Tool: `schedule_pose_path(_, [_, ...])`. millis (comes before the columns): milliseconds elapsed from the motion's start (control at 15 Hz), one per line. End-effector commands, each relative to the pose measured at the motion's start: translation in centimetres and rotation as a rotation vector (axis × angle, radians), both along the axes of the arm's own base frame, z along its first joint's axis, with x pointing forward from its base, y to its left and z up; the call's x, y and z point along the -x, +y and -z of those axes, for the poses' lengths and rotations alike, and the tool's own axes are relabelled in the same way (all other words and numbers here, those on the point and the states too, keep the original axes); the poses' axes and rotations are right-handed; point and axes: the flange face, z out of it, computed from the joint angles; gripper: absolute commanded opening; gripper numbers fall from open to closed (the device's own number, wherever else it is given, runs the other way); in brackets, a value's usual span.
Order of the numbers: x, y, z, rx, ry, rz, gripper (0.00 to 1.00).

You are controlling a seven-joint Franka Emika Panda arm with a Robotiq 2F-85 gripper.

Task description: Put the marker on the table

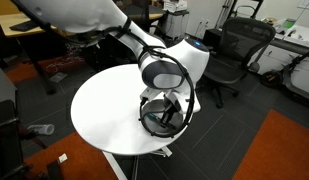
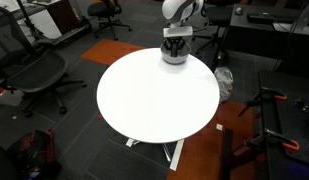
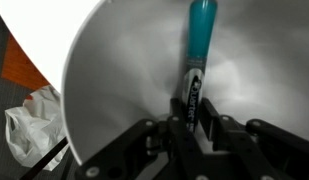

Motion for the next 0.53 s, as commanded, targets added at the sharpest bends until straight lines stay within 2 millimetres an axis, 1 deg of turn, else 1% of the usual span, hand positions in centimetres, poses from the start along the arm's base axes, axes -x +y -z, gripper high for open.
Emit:
schedule_pose_path(0, [-0.7,0.0,-0.6,-0.005,0.012,0.025,0.0])
schedule_pose_path(67, [-0.7,0.2,-1.1,-0.009,0.005,0.021,0.03])
schedule_pose_path(133, [-0.9,0.5,-2.0,-0.005,-0.009,0.014,0.05])
schedule_pose_path(200, [-1.0,0.8,-2.8,-0.002,-0.019,0.01,0.05])
schedule_pose_path(467, [-1.5,2.3,-7.3,0.023,-0.063,-0.009,0.05])
